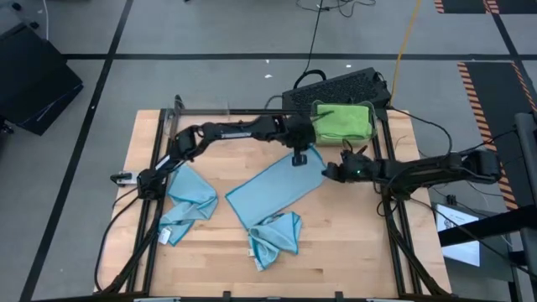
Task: Sort microfiber towel by color & place in baskets
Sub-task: Fold the top blue towel
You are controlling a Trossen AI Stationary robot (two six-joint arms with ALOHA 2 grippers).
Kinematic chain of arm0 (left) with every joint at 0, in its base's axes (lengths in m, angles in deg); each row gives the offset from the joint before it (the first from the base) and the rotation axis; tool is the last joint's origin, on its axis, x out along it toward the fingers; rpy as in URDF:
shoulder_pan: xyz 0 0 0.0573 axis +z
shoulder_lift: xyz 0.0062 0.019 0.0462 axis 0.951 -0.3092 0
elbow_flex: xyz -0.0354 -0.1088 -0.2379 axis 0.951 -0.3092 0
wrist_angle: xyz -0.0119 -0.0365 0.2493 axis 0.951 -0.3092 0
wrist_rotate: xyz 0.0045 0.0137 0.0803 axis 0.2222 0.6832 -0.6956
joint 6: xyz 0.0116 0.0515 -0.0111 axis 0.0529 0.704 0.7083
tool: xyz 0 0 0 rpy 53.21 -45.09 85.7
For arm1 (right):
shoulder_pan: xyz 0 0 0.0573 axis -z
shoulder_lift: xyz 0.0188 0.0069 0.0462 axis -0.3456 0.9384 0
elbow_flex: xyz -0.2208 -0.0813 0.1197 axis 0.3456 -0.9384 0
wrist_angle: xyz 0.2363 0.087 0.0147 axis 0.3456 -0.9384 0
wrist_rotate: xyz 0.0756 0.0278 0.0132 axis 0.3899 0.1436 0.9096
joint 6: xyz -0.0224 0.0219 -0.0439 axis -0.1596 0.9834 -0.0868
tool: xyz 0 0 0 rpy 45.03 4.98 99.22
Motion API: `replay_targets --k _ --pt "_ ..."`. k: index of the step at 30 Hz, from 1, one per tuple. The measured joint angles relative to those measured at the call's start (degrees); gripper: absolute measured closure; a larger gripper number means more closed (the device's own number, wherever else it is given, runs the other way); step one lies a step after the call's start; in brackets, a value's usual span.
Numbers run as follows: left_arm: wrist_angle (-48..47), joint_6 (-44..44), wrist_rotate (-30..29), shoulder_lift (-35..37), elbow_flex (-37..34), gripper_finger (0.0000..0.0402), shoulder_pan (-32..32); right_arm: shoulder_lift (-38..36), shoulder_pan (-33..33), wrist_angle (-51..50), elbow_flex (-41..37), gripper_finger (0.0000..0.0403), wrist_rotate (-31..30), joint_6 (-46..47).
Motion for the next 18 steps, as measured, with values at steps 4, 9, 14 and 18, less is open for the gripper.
replay_targets --k 4,9,14,18 --pt "-2.4 -1.3 1.1 5.3 0.0 0.04 0.0 -4.4 0.8 0.0 2.7 0.0403 0.3 -5.3" --pt "-6.6 -1.7 0.0 12.4 0.1 0.0401 -1.0 -7.2 2.7 -0.4 8.7 0.0403 0.3 -11.0" --pt "-9.1 -4.8 -3.1 19.4 0.0 0.0401 -1.2 -8.3 5.4 -5.0 18.0 0.0403 0.5 -17.9" --pt "-8.9 -7.4 -5.4 25.1 0.1 0.0401 -1.8 -8.2 7.9 -13.0 27.2 0.0403 3.2 -25.0"
